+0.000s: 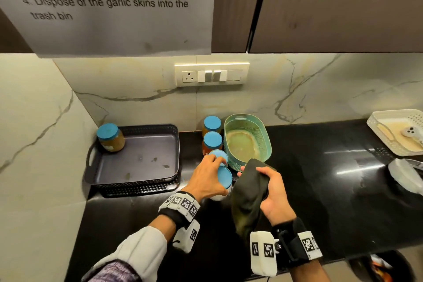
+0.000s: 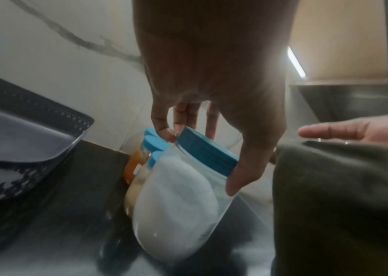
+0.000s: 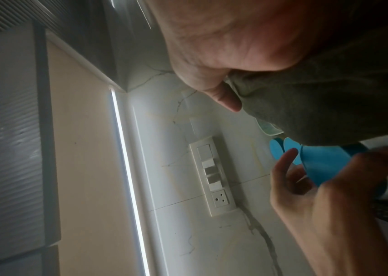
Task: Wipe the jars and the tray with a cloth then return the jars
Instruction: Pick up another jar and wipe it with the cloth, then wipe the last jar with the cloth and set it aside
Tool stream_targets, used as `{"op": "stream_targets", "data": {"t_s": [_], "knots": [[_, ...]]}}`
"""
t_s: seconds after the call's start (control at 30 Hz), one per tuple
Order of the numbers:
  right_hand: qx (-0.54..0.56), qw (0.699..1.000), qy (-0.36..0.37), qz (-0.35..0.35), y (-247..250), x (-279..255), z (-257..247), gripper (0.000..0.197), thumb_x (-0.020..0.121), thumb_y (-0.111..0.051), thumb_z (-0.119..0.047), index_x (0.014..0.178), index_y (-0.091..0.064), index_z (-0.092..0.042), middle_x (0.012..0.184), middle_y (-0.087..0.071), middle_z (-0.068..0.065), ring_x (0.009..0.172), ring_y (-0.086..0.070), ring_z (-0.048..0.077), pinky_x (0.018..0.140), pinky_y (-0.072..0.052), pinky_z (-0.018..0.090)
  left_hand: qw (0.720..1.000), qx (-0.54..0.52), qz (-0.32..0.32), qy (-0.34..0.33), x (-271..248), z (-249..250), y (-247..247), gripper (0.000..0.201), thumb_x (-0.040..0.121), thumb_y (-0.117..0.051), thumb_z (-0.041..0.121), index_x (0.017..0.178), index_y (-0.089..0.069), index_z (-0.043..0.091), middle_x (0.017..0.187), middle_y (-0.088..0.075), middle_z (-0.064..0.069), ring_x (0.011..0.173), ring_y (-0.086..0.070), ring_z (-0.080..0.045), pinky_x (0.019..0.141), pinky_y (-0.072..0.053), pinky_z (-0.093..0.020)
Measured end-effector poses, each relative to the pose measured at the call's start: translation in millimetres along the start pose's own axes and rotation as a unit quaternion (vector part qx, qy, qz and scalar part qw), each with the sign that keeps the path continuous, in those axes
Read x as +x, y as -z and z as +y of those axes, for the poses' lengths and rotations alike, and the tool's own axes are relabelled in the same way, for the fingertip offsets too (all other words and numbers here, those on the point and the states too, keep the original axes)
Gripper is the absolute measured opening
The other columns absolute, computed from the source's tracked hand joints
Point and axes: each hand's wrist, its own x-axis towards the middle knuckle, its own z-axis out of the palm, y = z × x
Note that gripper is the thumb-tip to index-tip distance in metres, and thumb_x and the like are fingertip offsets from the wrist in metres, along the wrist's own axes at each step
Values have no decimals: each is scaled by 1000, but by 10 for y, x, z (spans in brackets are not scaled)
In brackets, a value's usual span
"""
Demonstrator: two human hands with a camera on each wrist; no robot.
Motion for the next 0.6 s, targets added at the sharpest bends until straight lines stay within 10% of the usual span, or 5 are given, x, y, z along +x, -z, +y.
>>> {"op": "stream_targets", "data": {"t_s": [0.6], "knots": [[-60,998,-8,-15,-172,350,-89,43,87,-62,-17,121,-70,10,118,-74,25,105,-71,37,108,-53,46,998,28,2,-49,86,-322,-571,66,74,-76,39,133,-58,16,129,-56,-2,119,-52,-24,94,-52,-42]]}}
